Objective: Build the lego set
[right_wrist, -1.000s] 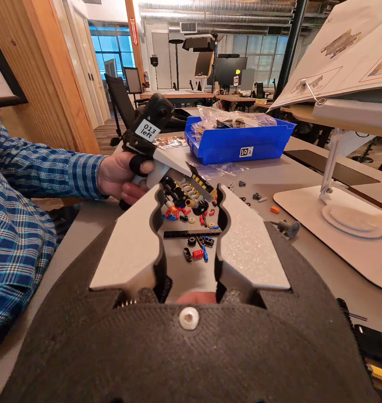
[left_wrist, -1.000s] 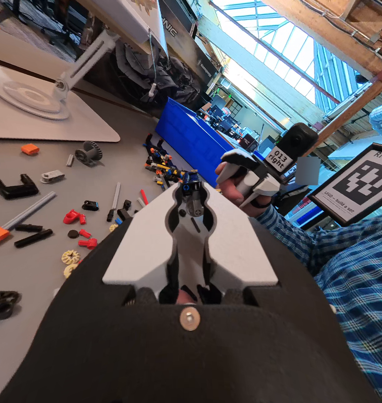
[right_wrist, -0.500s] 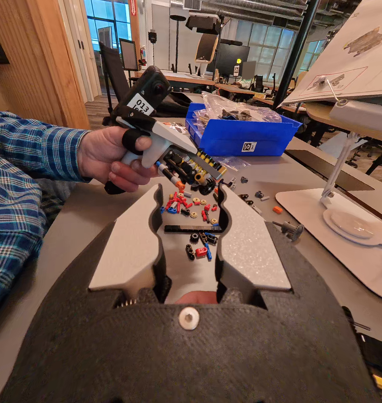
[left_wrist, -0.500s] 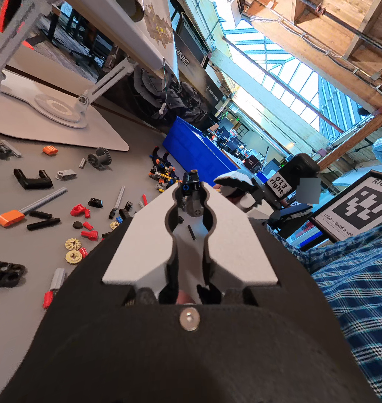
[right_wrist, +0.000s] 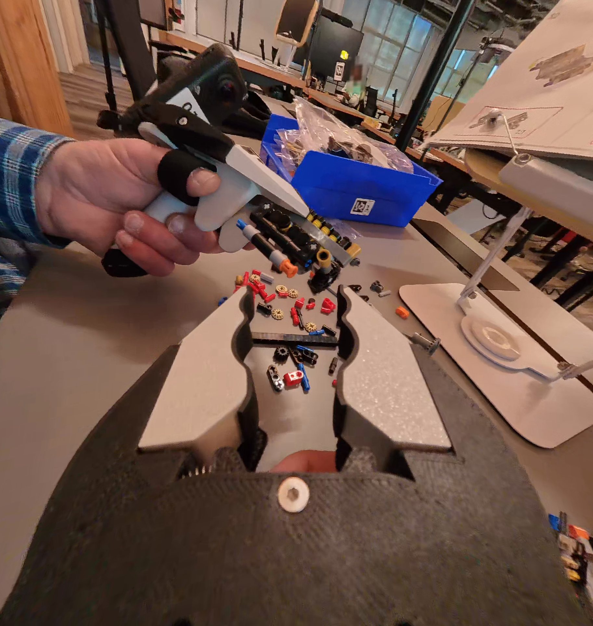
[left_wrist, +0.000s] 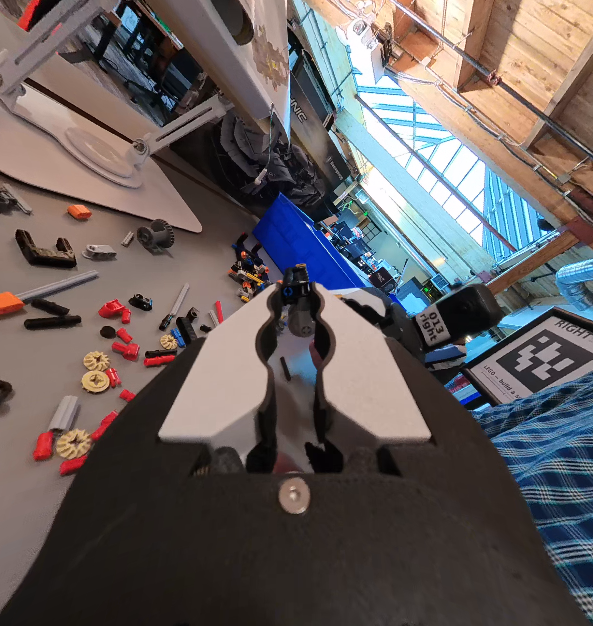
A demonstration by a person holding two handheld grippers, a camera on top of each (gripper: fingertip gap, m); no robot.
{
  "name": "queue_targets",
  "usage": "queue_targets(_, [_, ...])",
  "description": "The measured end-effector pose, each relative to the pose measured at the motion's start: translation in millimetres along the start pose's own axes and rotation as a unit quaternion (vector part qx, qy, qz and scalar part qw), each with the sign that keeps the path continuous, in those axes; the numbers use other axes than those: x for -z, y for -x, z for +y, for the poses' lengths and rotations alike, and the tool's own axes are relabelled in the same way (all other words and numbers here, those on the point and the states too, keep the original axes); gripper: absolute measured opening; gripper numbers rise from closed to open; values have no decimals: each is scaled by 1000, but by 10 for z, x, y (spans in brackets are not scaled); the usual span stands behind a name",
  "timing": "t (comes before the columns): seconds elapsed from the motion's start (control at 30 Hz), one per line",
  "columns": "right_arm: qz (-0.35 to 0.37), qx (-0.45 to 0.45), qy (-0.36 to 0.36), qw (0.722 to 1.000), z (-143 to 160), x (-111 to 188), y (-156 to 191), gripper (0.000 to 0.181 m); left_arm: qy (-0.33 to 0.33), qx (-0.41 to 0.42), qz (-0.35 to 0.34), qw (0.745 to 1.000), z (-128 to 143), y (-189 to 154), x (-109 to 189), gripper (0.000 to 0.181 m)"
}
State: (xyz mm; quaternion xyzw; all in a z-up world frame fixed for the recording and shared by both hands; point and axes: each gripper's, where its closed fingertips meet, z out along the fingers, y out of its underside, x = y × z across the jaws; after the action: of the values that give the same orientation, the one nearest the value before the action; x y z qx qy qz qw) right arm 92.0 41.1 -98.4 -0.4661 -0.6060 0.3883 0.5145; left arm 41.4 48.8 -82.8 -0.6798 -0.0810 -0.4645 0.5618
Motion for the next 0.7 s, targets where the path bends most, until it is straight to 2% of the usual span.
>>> queue_targets(0.47, [45, -9, 5, 999, -21, -3, -110, 38, -13, 58, 22, 998, 20, -25, -132, 14])
queue_targets(0.57, [43, -9, 3, 999, -30, 1, -103, 43, -12, 53, 18, 998, 38, -28, -150, 13])
queue_targets(0.7, [22, -44, -4, 999, -53, 19, -95, 55, -18, 6, -1, 1000, 23, -28, -144, 13])
